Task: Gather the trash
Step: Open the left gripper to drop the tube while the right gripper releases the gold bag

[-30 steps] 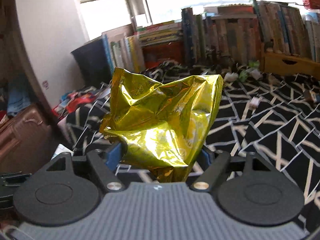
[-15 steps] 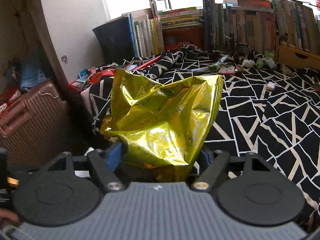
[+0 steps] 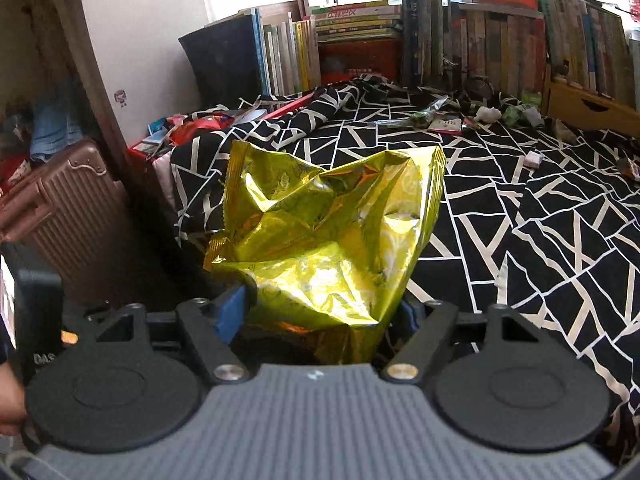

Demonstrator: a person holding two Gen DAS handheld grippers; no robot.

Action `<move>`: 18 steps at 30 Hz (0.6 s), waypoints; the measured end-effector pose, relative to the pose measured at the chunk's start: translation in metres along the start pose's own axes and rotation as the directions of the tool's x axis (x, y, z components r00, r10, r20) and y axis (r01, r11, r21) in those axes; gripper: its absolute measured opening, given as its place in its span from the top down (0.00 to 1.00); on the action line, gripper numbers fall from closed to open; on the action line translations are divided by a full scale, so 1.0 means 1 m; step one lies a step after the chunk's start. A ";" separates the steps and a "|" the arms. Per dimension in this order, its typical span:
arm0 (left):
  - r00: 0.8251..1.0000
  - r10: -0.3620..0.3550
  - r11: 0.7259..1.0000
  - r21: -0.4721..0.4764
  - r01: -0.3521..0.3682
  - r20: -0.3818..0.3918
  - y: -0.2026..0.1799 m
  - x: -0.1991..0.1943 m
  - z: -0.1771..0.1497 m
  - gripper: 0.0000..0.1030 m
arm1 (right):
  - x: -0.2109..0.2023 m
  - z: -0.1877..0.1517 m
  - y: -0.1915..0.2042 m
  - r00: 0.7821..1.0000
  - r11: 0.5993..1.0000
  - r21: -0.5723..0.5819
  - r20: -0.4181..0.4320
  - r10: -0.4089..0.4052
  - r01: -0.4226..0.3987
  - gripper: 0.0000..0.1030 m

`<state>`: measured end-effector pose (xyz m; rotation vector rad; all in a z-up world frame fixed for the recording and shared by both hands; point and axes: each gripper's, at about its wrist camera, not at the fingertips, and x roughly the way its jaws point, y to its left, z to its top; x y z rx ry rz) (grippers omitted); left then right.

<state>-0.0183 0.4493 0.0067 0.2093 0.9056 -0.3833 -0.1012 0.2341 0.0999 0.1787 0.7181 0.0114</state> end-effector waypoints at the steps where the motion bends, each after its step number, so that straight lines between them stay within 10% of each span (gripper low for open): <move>1: 1.000 0.006 1.000 -0.002 -0.006 0.002 0.002 0.000 0.000 0.49 | 0.001 0.000 0.000 1.000 1.000 0.001 -0.001 0.000 0.000 0.28; 18: 0.981 0.180 0.976 -0.139 -0.169 0.071 0.066 -0.037 -0.010 0.35 | 0.036 -0.033 0.045 0.967 0.981 -0.074 -0.197 0.164 -0.181 0.34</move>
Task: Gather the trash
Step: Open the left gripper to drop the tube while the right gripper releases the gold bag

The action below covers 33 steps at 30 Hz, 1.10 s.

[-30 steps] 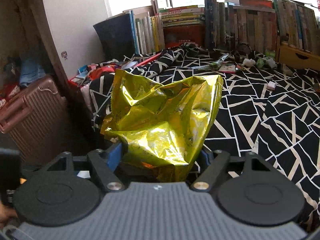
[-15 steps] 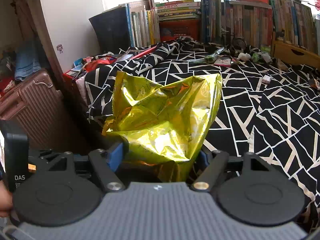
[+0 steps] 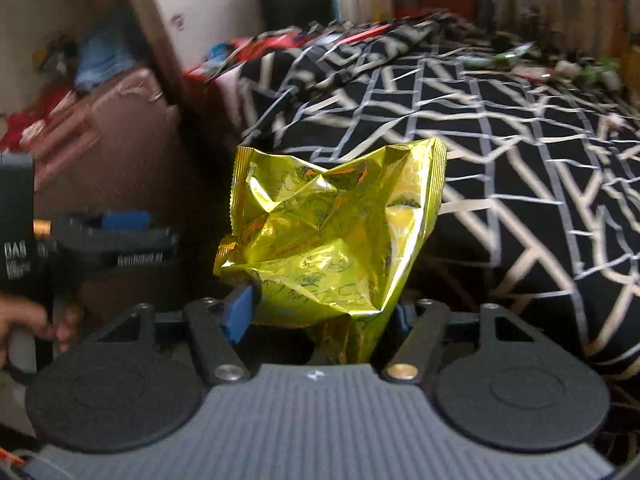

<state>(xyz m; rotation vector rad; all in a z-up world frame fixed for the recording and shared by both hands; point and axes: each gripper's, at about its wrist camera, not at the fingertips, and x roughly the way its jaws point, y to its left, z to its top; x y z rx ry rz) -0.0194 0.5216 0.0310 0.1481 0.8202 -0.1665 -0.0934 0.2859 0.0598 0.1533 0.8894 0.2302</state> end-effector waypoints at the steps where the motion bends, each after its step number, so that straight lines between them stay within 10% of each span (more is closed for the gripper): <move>1: 1.000 0.007 1.000 -0.005 -0.007 0.005 0.003 -0.002 -0.001 0.34 | 0.002 -0.003 0.004 1.000 1.000 -0.006 -0.008 0.013 -0.013 0.34; 11: 0.999 0.031 0.992 -0.121 -0.034 -0.028 0.028 -0.012 -0.006 0.32 | 0.061 -0.008 0.019 0.991 0.999 -0.019 -0.128 0.031 -0.034 0.33; 18: 0.999 0.024 0.993 -0.117 -0.028 -0.036 0.030 -0.015 -0.001 0.32 | 0.082 -0.010 0.033 0.988 0.994 -0.101 -0.140 -0.061 0.047 0.05; 33: 0.998 -0.054 0.990 -0.129 0.058 0.033 0.024 -0.045 0.027 0.27 | 0.010 0.012 0.007 0.993 0.993 -0.019 0.002 -0.116 0.116 0.00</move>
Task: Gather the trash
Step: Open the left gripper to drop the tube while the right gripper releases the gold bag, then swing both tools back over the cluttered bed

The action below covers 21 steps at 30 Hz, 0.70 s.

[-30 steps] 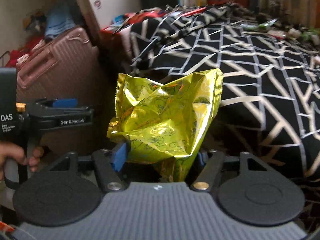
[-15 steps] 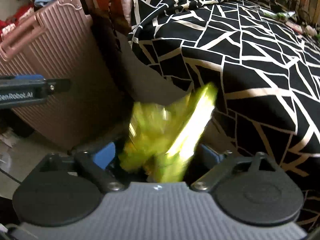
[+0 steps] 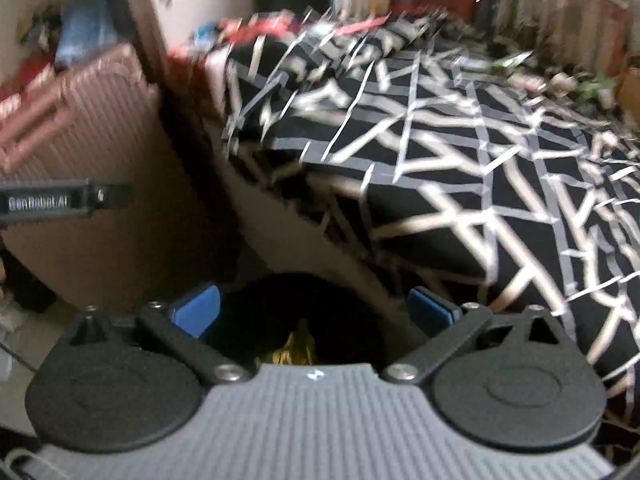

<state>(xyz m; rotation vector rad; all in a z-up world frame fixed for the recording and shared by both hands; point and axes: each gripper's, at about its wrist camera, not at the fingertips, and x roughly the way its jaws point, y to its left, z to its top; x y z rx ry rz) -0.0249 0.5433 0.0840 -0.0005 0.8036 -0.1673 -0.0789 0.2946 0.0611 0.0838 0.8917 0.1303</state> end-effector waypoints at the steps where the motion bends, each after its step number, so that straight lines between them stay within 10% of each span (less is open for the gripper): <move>1: 1.000 -0.014 1.000 0.013 0.014 0.013 -0.002 -0.004 0.005 0.27 | -0.008 0.004 -0.003 1.000 1.000 0.017 0.023 -0.007 0.007 0.00; 12: 0.978 -0.169 0.971 0.188 0.144 0.124 -0.052 -0.055 0.079 0.26 | -0.095 0.057 -0.042 0.956 0.989 0.137 0.276 -0.096 0.060 0.00; 21: 0.912 -0.337 0.918 0.296 0.264 0.233 -0.117 -0.098 0.164 0.26 | -0.166 0.129 -0.088 0.900 0.980 0.198 0.424 -0.100 0.015 0.00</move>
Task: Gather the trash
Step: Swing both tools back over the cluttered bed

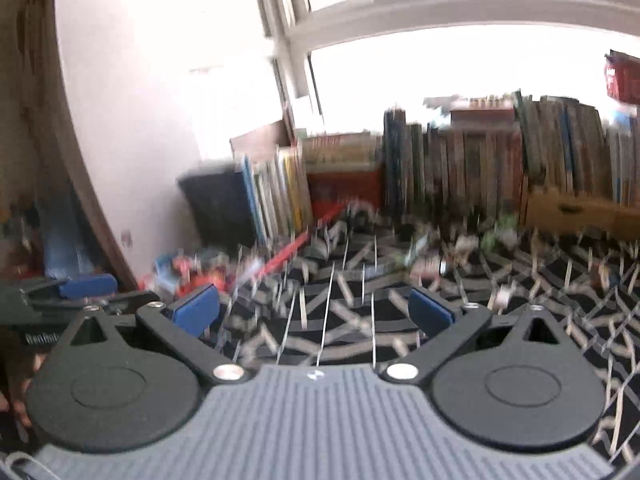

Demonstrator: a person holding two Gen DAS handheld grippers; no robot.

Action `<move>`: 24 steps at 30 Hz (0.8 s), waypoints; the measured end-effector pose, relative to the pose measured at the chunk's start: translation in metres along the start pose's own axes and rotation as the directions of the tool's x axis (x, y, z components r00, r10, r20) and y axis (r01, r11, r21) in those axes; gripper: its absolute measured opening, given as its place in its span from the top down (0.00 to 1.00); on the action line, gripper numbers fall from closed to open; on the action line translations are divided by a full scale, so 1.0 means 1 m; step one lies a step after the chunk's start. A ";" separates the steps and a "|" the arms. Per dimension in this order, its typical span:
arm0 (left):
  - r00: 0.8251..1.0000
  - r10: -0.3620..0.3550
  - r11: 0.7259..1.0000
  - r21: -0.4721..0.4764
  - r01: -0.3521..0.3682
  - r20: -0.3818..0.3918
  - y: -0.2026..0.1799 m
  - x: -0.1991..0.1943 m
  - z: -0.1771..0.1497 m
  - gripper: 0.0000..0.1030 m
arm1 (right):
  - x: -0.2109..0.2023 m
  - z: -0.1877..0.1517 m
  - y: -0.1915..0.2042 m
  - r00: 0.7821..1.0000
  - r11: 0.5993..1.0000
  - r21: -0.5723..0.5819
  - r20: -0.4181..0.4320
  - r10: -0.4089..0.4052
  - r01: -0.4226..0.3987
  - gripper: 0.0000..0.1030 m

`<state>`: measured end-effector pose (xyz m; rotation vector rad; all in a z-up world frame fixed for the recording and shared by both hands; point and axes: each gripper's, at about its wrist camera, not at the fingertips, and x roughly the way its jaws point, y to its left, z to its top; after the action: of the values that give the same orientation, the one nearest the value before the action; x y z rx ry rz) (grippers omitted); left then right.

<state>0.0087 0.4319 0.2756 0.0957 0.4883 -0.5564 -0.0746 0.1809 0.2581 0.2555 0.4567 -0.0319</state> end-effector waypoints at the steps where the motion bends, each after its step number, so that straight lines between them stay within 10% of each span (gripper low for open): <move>1: 1.000 -0.011 1.000 0.014 0.011 0.018 -0.006 0.003 0.014 0.26 | -0.002 0.013 -0.006 1.000 1.000 0.011 0.018 0.007 -0.007 0.00; 7: 0.981 -0.106 0.994 0.055 0.098 0.164 -0.036 0.024 0.104 0.26 | -0.010 0.102 -0.051 0.987 0.999 0.030 0.161 0.011 -0.016 0.00; 15: 0.910 -0.077 0.995 0.091 0.043 0.407 -0.079 0.062 0.209 0.22 | -0.004 0.197 -0.108 0.937 0.988 -0.082 0.335 -0.096 0.131 0.00; 24: 0.977 -0.096 0.989 0.126 0.072 0.193 -0.115 0.230 0.144 0.21 | 0.113 0.121 -0.183 0.954 0.949 -0.104 0.069 -0.292 0.298 0.00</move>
<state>0.1778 0.1920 0.2994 0.1321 0.2652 -0.6708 0.0629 -0.0237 0.2696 0.0727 0.4395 -0.3049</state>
